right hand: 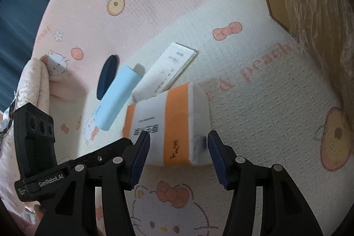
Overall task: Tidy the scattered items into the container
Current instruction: 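Carry the orange-and-white pack with the left gripper over the cardboard box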
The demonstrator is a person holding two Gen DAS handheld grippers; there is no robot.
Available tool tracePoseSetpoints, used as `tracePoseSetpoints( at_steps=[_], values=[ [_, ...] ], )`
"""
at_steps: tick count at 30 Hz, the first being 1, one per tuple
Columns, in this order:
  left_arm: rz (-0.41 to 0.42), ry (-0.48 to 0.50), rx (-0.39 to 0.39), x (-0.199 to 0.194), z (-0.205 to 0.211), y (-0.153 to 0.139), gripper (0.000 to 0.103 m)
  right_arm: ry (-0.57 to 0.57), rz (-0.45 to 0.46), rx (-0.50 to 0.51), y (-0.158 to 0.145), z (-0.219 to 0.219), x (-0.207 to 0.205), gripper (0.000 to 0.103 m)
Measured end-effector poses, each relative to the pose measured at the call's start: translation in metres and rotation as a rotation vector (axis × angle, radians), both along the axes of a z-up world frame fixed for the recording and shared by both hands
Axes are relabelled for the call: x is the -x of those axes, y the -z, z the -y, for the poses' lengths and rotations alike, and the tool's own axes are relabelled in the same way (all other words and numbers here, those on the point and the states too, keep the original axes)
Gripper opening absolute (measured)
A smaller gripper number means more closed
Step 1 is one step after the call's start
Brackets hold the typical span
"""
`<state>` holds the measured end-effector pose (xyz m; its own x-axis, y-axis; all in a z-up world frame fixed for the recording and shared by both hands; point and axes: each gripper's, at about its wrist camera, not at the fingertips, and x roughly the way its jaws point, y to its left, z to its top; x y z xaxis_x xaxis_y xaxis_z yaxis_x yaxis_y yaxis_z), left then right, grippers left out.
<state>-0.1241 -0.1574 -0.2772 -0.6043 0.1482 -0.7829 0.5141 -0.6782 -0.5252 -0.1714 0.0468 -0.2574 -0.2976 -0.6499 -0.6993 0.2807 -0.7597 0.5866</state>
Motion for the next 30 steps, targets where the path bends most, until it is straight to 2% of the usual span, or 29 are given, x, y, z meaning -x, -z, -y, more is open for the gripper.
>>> tracePoseSetpoints(
  at_steps=[4,10,13,17,20,24,27,30],
  values=[
    [0.001,-0.036,-0.015,0.007,0.006,0.004,0.055,0.011,0.0,0.013,0.003,0.0,0.006,0.052],
    [0.01,-0.02,0.0,0.013,0.004,0.007,0.052,0.005,0.008,0.048,0.01,0.002,0.017,0.051],
    [0.016,-0.015,0.024,0.012,-0.001,0.004,0.05,-0.011,-0.021,0.023,0.007,0.004,0.013,0.049],
    [0.002,-0.031,0.003,0.007,-0.003,-0.005,0.049,0.004,-0.018,0.033,-0.005,0.001,0.01,0.049],
    [-0.041,-0.024,0.001,0.006,-0.005,-0.027,0.048,0.032,-0.062,0.049,-0.029,-0.007,0.003,0.049],
    [-0.114,-0.002,0.04,0.012,-0.016,-0.073,0.048,0.092,-0.114,0.081,-0.068,-0.025,-0.003,0.049],
    [-0.189,0.041,0.08,0.022,-0.031,-0.112,0.049,0.132,-0.19,0.093,-0.107,-0.046,-0.006,0.049],
    [-0.243,0.1,0.128,0.04,-0.052,-0.15,0.048,0.157,-0.282,0.059,-0.151,-0.069,-0.009,0.049]
  ],
)
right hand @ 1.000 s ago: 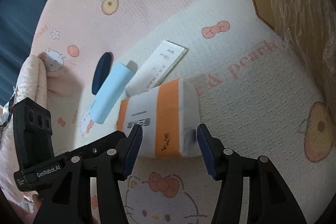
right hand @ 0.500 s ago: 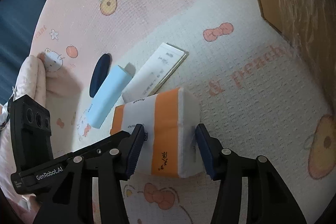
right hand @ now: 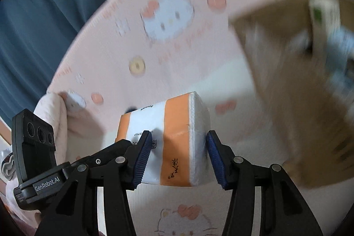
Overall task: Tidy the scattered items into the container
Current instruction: 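Carry the orange-and-white pack with the left gripper over the cardboard box, then lower the pack into the cardboard box and open the left gripper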
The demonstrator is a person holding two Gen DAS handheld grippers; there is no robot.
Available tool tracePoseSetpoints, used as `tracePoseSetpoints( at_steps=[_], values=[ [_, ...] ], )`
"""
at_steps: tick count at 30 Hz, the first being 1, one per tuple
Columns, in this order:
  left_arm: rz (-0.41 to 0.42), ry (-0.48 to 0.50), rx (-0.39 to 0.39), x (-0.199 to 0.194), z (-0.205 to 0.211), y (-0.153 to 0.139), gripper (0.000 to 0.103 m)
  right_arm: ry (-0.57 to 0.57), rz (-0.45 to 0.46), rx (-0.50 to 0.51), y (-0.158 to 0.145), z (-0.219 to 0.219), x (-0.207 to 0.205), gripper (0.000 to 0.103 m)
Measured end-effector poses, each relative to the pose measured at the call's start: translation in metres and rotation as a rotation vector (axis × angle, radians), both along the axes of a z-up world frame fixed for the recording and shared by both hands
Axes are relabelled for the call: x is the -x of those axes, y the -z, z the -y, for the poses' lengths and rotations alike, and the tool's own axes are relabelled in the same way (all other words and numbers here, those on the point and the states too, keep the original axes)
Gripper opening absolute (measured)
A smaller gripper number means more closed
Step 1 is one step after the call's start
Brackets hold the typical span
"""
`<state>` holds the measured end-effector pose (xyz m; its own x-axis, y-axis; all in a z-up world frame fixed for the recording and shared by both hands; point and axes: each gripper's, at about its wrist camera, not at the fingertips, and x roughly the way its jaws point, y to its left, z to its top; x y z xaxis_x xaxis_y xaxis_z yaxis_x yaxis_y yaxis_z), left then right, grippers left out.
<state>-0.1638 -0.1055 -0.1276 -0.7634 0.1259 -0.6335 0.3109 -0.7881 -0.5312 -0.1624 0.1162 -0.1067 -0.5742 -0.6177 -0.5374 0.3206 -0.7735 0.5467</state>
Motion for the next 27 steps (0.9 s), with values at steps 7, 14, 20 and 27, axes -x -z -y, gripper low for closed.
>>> tracePoseSetpoints(
  at_steps=[7,14,20,27],
  values=[
    [-0.112,0.089,0.016,0.059,-0.052,-0.06,0.049,0.075,-0.092,-0.078,-0.072,-0.073,0.016,0.049],
    [-0.081,0.159,0.012,0.144,-0.091,-0.077,0.049,0.05,0.049,-0.054,-0.073,-0.144,0.08,0.049],
    [0.007,0.161,-0.052,0.199,-0.099,-0.053,0.049,0.008,0.18,-0.042,-0.046,-0.179,0.133,0.049],
    [0.183,0.144,-0.005,0.247,-0.104,-0.025,0.049,-0.093,0.354,-0.064,-0.003,-0.188,0.194,0.049]
  ],
)
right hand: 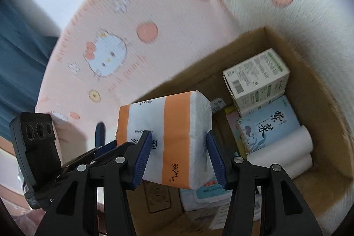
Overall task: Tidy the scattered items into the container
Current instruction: 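Lower the pack into the cardboard box and open the left gripper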
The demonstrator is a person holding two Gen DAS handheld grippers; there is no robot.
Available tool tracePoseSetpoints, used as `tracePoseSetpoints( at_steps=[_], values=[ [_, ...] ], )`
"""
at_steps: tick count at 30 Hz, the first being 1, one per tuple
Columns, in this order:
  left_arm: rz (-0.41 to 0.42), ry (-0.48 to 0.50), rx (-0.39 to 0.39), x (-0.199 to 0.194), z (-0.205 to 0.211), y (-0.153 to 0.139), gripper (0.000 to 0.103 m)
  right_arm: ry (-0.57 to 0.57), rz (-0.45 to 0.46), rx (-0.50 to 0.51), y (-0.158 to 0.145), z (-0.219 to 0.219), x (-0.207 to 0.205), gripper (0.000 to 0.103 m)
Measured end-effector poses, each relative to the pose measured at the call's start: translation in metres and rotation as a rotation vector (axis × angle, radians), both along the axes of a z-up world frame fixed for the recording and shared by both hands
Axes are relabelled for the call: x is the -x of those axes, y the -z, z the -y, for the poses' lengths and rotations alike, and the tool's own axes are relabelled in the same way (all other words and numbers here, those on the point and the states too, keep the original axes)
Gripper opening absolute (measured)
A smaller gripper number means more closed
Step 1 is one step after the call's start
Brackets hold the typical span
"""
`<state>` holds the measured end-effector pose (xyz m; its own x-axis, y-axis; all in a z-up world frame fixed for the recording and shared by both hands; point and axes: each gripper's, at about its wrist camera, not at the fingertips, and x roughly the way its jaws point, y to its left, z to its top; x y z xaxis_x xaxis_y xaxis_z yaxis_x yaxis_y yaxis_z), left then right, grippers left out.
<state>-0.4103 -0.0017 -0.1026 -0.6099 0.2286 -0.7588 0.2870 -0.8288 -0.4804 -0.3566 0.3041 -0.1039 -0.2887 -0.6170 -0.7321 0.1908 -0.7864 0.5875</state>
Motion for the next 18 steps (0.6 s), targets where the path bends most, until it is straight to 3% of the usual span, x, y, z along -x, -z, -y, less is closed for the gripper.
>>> tracePoseSetpoints(
  at_steps=[5,9,13,15,18],
  values=[
    [0.1,-0.009,0.026,0.012,0.004,0.017,0.049,-0.058,0.076,-0.011,0.024,0.008,0.023,0.049],
    [0.178,0.006,0.169,0.017,-0.002,0.02,0.049,-0.103,0.101,-0.052,0.035,0.023,0.035,0.049],
    [0.186,0.026,0.258,0.019,-0.007,0.016,0.051,-0.107,0.119,-0.18,0.04,0.035,0.046,0.05],
    [0.195,0.027,0.297,0.019,-0.006,0.014,0.052,-0.115,0.128,-0.191,0.04,0.037,0.046,0.051],
    [0.195,0.033,0.286,0.021,-0.001,0.017,0.052,-0.114,0.136,-0.239,0.04,0.038,0.045,0.051]
  ],
)
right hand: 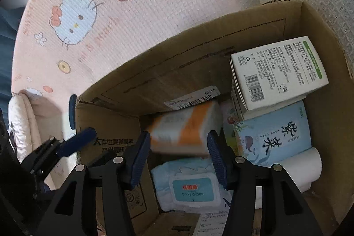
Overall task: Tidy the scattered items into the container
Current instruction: 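Lower the pack into the cardboard box and open the left gripper, then withdraw the left tool from the box back over the mat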
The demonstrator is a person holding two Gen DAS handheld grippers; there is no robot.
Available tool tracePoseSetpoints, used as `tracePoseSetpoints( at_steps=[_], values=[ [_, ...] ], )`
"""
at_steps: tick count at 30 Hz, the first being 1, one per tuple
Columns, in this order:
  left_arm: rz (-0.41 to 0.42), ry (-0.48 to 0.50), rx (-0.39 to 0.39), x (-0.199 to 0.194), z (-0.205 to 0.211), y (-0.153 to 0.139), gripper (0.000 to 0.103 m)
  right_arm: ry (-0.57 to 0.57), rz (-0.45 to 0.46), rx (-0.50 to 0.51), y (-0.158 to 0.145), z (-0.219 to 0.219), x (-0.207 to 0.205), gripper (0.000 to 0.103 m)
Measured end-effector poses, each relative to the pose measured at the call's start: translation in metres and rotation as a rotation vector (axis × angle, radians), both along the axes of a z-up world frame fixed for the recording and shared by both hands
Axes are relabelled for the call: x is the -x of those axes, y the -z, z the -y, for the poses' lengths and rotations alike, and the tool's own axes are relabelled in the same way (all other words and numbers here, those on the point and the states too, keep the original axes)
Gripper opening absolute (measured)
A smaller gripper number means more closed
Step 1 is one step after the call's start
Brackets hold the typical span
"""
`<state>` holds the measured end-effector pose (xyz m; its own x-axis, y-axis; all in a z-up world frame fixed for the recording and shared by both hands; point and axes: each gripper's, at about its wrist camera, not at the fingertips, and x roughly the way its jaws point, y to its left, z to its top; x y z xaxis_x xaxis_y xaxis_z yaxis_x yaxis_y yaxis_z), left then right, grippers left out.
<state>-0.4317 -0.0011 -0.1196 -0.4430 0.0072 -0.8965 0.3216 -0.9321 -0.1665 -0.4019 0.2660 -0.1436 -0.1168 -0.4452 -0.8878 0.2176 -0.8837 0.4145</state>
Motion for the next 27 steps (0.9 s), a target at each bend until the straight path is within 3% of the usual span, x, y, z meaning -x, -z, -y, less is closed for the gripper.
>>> tracePoseSetpoints(
  at_steps=[3,6,8,9,12,14,17,21,25,27],
  values=[
    [-0.003,0.0,-0.036,0.002,0.004,0.003,0.052,-0.001,-0.012,-0.071,0.001,0.0,-0.003,0.051],
    [-0.012,0.004,-0.057,0.002,0.005,0.003,0.051,0.056,-0.017,-0.075,0.004,-0.006,-0.004,0.047],
    [-0.021,0.005,-0.066,0.001,0.006,0.003,0.047,0.074,-0.03,-0.043,0.003,-0.008,-0.004,0.021],
    [-0.028,0.005,-0.068,0.001,0.007,0.003,0.039,0.08,-0.009,-0.035,0.006,-0.008,-0.002,0.019],
    [-0.019,0.02,-0.069,0.005,0.006,0.005,0.024,0.065,0.085,-0.026,0.02,-0.005,0.001,0.018],
    [-0.012,0.026,-0.068,0.007,0.006,0.007,0.023,0.059,0.108,-0.07,0.028,-0.002,0.0,0.018],
    [-0.002,0.027,-0.085,0.011,0.007,0.011,0.023,0.054,0.129,-0.121,0.041,0.002,0.002,0.018],
    [-0.009,0.027,-0.076,0.009,0.008,0.012,0.023,0.068,0.16,-0.085,0.048,0.0,0.002,0.018],
    [-0.047,0.063,-0.068,0.002,0.008,0.001,0.024,0.081,0.097,-0.122,0.024,-0.007,-0.012,0.019],
    [-0.087,0.069,-0.07,-0.007,0.01,-0.01,0.035,0.091,0.06,-0.125,0.006,-0.011,-0.021,0.019]
  ],
)
